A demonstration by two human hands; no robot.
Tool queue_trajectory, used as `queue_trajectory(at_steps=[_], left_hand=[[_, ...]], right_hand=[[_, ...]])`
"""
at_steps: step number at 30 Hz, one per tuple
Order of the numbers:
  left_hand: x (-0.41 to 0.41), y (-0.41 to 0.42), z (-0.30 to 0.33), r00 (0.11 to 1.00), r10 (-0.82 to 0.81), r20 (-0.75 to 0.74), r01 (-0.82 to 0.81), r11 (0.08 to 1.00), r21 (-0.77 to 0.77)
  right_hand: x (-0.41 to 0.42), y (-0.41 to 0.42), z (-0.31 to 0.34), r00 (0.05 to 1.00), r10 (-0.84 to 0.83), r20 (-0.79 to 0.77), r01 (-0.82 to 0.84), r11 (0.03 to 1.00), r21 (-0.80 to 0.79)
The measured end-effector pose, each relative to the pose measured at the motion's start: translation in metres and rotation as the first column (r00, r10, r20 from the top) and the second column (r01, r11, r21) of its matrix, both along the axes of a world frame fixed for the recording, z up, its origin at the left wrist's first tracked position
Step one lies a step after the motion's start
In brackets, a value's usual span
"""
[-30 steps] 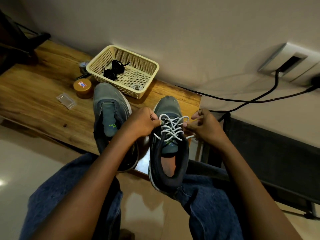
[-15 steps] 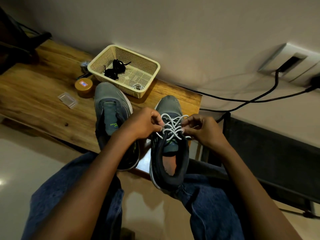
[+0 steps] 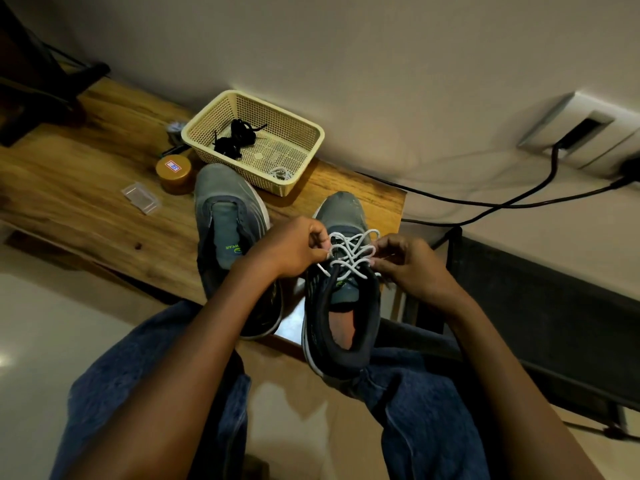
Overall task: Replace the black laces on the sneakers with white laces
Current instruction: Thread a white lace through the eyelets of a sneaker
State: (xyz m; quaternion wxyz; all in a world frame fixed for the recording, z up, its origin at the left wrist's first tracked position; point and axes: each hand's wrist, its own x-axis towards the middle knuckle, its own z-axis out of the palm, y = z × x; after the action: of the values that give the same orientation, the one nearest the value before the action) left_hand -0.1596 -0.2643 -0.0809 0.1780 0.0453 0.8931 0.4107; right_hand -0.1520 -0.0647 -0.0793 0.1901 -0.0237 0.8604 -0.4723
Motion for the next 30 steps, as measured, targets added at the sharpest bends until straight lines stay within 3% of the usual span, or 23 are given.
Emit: queue_trajectory(at_steps=[2,6,12,17,23,30], left_hand=[[-0.0003,-0.0003,-0.0013,1.0,0.001,-0.003,-0.001,1.0,-0.005],[-0.0004,-0.0006,-0.0021,1.0,0.005,-0.005,-0.005,1.0,-0.012],[-0.0001,-0.0006,-0.0007,1.0,-0.005,-0.016,0.004,1.0,-0.024],[0.0,-0.0007,-0.001,1.0,-0.006,-0.006,0.006,1.0,-0.025],[-0.0016,0.0012,-0.0017,1.0,0.015,0.007,-0.015,1.0,-0.01],[0.0009,0.0013,0.0018,1.0,-0.023,-0.009,0.023,1.0,-0.018]], right_hand=[[-0.001,-0.0003,-0.0028,0.999,0.004,-0.048,-0.001,0.998,0.058],[0.0003,0.003,0.0019,0.993,-0.073,0.087,0.086,0.985,-0.149],[0.0018,-0.0019,0.0009,0.999,0.017,-0.045,-0.017,1.0,0.003],[0.0004,0.0034,0.0011,0.997,-0.062,0.047,0.068,0.988,-0.141],[-0.0002,0.0006,-0.0046,0.997,0.003,-0.075,0.001,0.999,0.046],[-0.0007,0.0001,-0.0051,0.998,-0.041,-0.052,0.041,0.999,0.011]])
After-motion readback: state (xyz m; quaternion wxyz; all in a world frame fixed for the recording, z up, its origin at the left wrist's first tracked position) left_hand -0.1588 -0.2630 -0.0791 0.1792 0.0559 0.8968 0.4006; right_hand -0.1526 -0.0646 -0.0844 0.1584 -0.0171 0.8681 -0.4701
